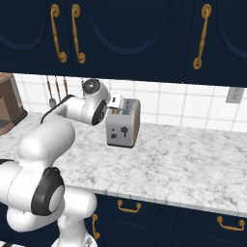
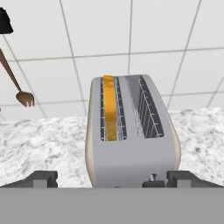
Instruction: Start the toaster. Once the lever pops up, take the bread to the plate on the dining counter.
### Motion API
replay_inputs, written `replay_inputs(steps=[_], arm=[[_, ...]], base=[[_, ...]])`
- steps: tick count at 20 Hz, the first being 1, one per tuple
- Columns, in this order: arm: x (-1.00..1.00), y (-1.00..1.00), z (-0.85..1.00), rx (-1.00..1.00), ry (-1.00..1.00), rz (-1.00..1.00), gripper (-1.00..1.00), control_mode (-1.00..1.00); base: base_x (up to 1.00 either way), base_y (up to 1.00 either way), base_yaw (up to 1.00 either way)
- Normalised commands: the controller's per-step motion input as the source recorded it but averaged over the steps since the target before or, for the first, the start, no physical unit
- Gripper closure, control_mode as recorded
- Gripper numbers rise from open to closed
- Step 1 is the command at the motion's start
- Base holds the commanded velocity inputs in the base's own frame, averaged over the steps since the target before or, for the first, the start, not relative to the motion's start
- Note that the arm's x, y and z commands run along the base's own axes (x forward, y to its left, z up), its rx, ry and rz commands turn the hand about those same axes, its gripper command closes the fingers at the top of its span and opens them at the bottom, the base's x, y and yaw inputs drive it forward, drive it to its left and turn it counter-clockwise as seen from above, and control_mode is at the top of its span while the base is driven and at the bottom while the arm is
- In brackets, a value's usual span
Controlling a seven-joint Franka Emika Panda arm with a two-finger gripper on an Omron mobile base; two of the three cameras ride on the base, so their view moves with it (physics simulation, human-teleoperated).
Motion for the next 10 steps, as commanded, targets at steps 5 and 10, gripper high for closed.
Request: replay_inputs(steps=[5, 10], arm=[[0.23, 0.0, -0.06, 0.0, 0.0, 0.0, -1.0, -1.0], [0.21, 0.0, -0.17, 0.0, 0.0, 0.0, -1.0, -1.0]], base=[[0.0, 0.0, 0.0], [0.0, 0.0, 0.0]])
